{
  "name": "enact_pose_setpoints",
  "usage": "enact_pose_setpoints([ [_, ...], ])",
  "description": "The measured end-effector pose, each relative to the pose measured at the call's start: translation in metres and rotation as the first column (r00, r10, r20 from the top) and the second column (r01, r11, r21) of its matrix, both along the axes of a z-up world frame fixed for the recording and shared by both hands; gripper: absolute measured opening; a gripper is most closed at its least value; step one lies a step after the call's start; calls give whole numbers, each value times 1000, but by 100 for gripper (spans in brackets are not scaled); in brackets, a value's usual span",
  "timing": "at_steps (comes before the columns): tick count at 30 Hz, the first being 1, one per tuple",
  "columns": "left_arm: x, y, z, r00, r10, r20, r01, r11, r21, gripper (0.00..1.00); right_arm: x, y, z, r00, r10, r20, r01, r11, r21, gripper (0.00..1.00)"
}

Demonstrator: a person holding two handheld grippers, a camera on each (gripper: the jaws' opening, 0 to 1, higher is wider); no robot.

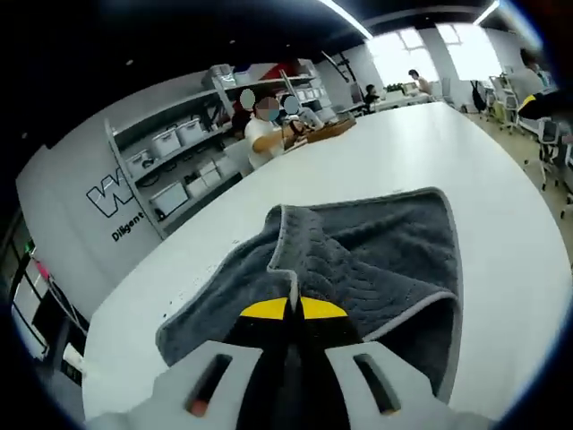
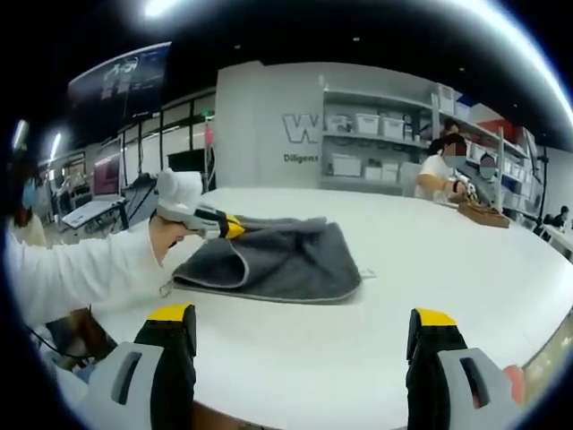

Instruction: Open the folded towel by lifting each exposed corner and separating the folded layers until the towel lies flat within the target outline without major curled edges

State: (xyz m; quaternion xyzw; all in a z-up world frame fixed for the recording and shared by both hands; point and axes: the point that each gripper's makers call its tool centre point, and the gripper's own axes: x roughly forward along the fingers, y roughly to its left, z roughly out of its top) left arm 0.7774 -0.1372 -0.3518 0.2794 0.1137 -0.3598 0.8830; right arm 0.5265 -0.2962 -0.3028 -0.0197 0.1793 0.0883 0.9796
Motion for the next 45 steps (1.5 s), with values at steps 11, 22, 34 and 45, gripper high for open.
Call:
enact_pose_setpoints([
  [11,-2,39,2,998,48,30,-48,999,-5,3,0,7,0,1000,20,-2,-20,1000,-10,98],
  [22,-7,85,1,994,104,26,-103,994,-30,3,2,10,-2,1000,22,-8,-22,1000,-10,98],
  [34,-26,121,2,994,104,34,-104,994,-16,3,1,17,-3,1000,27,-12,-28,999,-25,98],
  [45,-44,163,4,988,152,27,-150,987,-48,3,2,18,-4,999,32,-15,-32,999,-24,98],
])
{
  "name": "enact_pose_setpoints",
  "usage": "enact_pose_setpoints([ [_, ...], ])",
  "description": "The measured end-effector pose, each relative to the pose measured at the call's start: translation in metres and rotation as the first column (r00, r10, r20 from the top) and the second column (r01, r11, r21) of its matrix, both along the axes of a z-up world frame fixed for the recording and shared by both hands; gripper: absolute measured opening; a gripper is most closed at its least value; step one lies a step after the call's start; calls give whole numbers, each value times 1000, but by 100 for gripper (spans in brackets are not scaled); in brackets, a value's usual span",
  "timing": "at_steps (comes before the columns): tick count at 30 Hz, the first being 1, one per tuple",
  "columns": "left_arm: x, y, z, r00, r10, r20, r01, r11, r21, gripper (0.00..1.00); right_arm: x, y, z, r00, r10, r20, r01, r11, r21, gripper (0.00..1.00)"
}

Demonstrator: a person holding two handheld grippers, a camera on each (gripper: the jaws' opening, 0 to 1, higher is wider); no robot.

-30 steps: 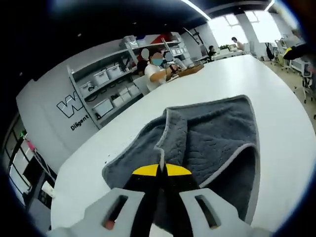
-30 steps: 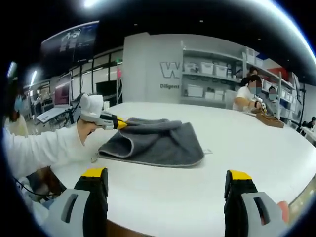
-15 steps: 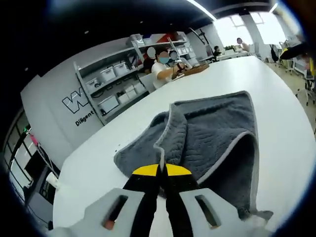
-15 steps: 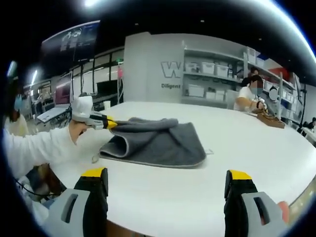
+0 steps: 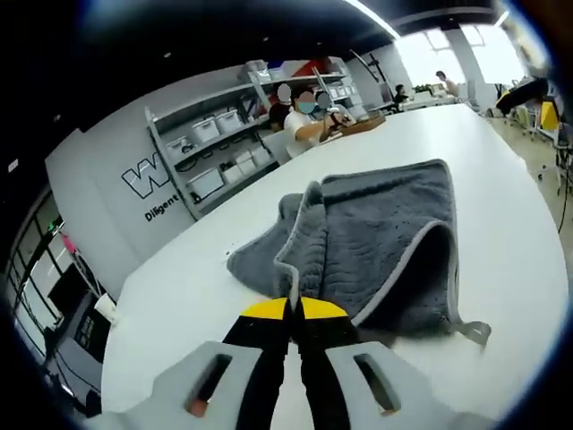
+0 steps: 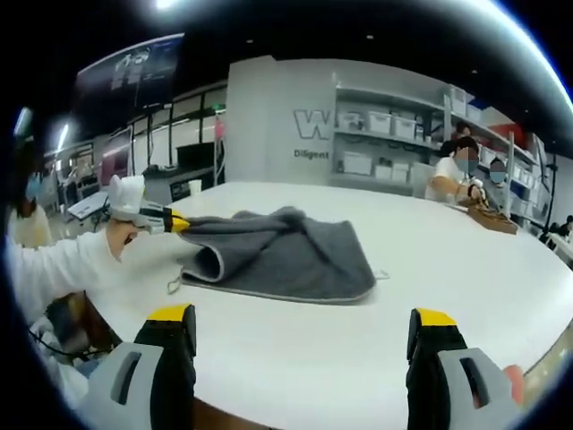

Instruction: Open the folded towel by lifting each exposed corner and separating the folded layers until the towel lies flat within the target outline without major curled edges

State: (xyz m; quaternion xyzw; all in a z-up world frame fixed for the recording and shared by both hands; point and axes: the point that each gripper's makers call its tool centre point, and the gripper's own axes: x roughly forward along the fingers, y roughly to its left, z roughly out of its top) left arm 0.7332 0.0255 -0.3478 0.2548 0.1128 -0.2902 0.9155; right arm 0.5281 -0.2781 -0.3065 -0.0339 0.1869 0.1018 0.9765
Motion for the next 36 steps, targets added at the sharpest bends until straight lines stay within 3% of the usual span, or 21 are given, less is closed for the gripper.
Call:
enact_pose_setpoints([
  [12,-14,27,-6,999,45,-26,-46,998,-38,3,0,-1,2,1000,-4,4,4,1000,3,98],
  [21,-18,48,1,996,84,-15,-85,994,-62,3,0,0,0,1000,4,-5,-4,1000,-9,98],
  [36,-35,96,-7,984,172,-39,-175,979,-105,3,1,1,-2,1000,9,-10,-9,1000,-6,99],
])
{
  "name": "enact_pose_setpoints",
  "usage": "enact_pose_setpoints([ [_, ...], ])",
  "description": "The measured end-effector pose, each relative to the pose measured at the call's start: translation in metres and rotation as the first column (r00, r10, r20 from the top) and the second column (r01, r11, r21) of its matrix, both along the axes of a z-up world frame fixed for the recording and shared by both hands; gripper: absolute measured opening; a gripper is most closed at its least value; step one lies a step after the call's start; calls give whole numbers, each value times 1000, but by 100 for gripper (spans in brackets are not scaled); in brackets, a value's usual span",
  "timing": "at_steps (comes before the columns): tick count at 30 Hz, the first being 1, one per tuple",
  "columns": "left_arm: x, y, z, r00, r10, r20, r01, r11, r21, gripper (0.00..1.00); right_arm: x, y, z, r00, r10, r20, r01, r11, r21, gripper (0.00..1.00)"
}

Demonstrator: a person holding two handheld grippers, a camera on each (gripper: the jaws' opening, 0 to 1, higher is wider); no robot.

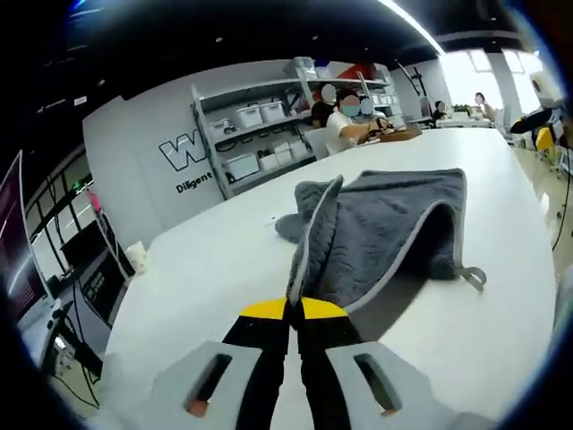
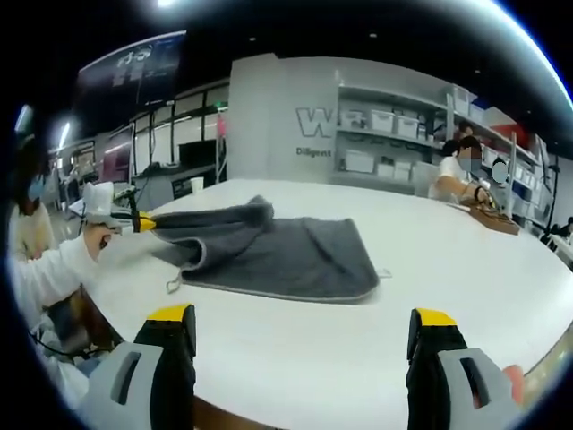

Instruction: Open the folded towel by lifting each exposed corner and separating the folded layers until the towel lies flat within the target outline without major curled edges

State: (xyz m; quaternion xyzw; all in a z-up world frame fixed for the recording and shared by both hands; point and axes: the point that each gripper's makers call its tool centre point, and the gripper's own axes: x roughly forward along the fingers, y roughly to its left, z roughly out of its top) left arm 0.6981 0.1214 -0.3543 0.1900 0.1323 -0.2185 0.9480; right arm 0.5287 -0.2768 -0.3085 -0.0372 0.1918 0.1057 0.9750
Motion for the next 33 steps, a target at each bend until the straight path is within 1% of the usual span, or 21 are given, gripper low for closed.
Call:
enact_pose_setpoints([
  [11,-5,26,8,998,61,22,-60,998,-31,3,-1,0,2,1000,-7,3,7,1000,2,99],
  [21,-13,58,15,992,123,39,-121,991,-49,3,0,4,0,1000,4,-5,-4,1000,-6,99],
  [27,-21,76,11,986,162,33,-160,986,-51,3,-1,3,0,1000,0,-4,0,1000,-3,98],
  [33,-29,93,3,980,199,13,-198,979,-42,3,-1,2,-1,1000,2,-4,-2,1000,-1,98],
])
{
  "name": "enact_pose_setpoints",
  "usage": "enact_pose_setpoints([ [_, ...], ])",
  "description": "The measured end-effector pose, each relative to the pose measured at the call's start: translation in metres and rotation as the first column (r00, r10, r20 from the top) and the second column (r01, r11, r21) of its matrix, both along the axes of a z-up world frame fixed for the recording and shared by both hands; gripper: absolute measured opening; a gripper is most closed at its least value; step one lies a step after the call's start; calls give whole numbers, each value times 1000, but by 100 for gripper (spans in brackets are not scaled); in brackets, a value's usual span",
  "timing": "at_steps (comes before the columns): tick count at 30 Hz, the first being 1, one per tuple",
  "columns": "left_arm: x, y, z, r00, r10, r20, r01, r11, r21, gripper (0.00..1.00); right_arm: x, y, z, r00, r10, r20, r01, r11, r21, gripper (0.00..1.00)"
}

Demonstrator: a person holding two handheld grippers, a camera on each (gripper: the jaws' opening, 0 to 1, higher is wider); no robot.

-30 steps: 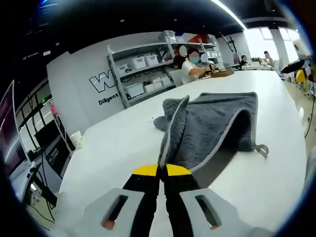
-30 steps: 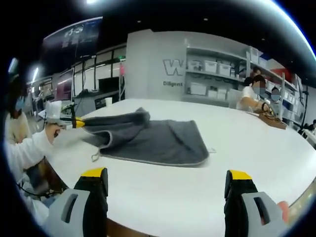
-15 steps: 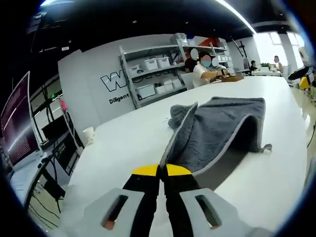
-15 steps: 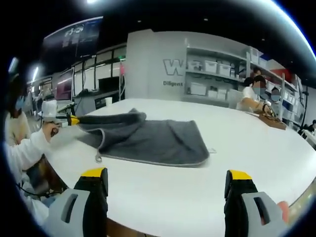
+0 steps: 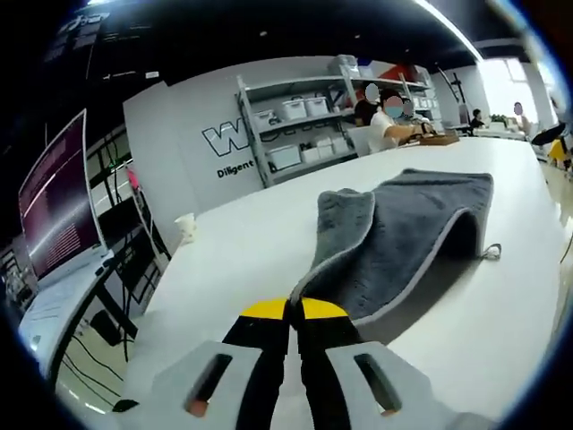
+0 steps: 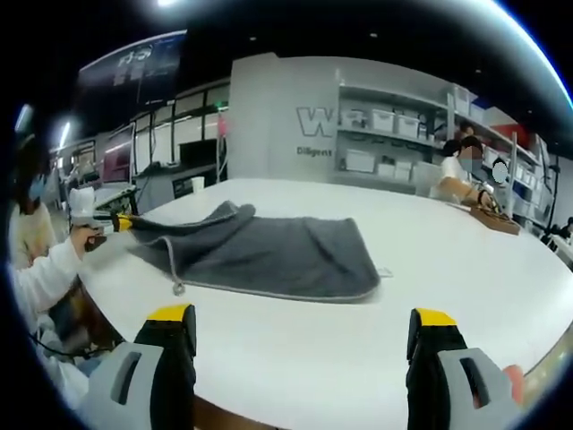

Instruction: Open the folded towel by lifting each exposed corner and separating the folded layers until the towel lies flat within the target outline without major curled edges

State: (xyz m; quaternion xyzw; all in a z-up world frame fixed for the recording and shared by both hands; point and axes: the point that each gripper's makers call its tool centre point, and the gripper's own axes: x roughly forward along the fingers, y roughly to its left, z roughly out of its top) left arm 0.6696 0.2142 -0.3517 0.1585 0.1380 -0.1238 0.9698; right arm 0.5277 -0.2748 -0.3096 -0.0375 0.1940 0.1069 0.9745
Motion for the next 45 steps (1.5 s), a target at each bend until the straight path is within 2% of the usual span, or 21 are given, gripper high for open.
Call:
enact_pose_setpoints([
  [11,-19,32,-8,997,71,-18,-71,997,15,3,-1,-3,1,1000,-11,2,11,1000,6,98],
  [24,-45,59,-17,991,130,-33,-130,991,7,3,-1,0,-2,1000,-4,-9,4,1000,-4,98],
  [35,-65,71,-25,985,163,-50,-164,986,-9,3,0,-2,-2,1000,-5,-8,5,1000,1,98],
  [45,-81,72,-33,982,171,-74,-173,985,-18,3,-1,-3,-2,1000,-6,-10,6,1000,6,99],
])
